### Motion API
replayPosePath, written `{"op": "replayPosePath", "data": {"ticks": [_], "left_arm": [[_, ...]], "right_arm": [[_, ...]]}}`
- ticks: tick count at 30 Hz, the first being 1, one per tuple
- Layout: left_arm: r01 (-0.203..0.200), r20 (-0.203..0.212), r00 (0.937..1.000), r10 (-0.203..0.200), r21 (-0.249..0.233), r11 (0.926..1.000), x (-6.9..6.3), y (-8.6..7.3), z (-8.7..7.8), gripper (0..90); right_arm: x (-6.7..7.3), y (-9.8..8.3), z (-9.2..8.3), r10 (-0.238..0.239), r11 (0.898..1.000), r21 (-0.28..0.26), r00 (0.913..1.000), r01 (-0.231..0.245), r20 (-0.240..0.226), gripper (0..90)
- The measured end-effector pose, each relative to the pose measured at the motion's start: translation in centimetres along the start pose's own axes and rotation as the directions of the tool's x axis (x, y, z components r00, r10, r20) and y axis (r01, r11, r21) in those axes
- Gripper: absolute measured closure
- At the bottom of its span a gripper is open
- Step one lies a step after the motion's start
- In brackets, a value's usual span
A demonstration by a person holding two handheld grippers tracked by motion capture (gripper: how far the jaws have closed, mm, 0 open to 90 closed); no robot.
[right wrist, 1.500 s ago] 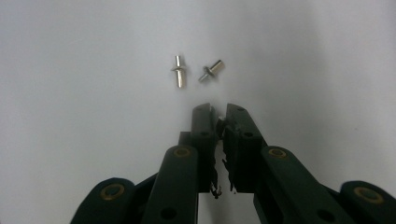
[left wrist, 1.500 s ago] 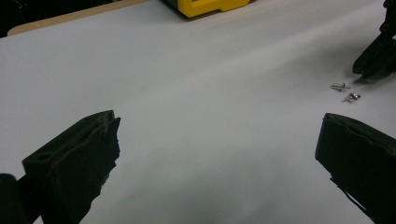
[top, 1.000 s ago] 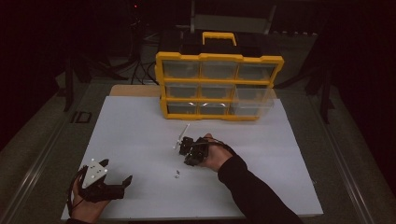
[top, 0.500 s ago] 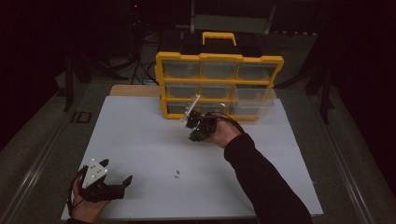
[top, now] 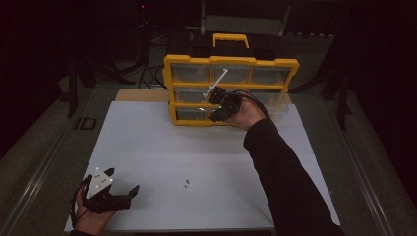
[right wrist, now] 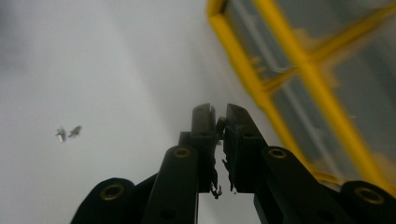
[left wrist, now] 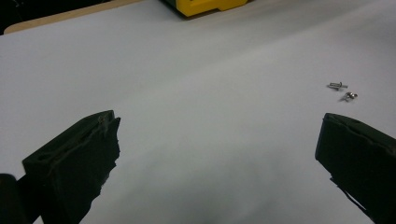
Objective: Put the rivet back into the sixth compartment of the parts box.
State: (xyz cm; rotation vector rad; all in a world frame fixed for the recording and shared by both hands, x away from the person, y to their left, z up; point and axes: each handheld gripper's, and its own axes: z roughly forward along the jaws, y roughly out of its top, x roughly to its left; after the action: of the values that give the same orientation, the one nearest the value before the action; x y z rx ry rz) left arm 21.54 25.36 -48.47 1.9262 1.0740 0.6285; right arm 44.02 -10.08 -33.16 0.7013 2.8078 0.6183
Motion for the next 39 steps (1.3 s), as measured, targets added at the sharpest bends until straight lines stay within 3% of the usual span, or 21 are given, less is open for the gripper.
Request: {"op": "replayPosePath", "data": {"ticks": [9,20,30,39], "left_arm": [[0.001,0.002,1.0000,-0.001,0.001,1.0000,0.0,0.0,0.0,0.4],[0.001,0.003,1.0000,-0.002,0.009,1.0000,-0.1,-0.1,0.1,0.4],[0.003,0.000,1.0000,-0.003,0.010,0.9999,-0.1,-0.1,0.0,0.4],[0.001,-0.001,1.0000,-0.001,0.012,0.9999,-0.1,-0.1,0.0,0.5]], "right_arm": [[-2.6,-0.2,-3.5,0.060,0.998,-0.021,0.9964,-0.059,0.060,82.6],[-6.2,-2.7,-7.4,0.155,0.988,-0.023,0.9780,-0.154,0.139,82.6],[-7.6,-4.8,-9.1,0.191,0.980,0.011,0.9597,-0.198,0.206,82.6],[-8.1,-5.8,-9.6,0.204,0.976,0.022,0.9514,-0.215,0.231,82.0]]}}
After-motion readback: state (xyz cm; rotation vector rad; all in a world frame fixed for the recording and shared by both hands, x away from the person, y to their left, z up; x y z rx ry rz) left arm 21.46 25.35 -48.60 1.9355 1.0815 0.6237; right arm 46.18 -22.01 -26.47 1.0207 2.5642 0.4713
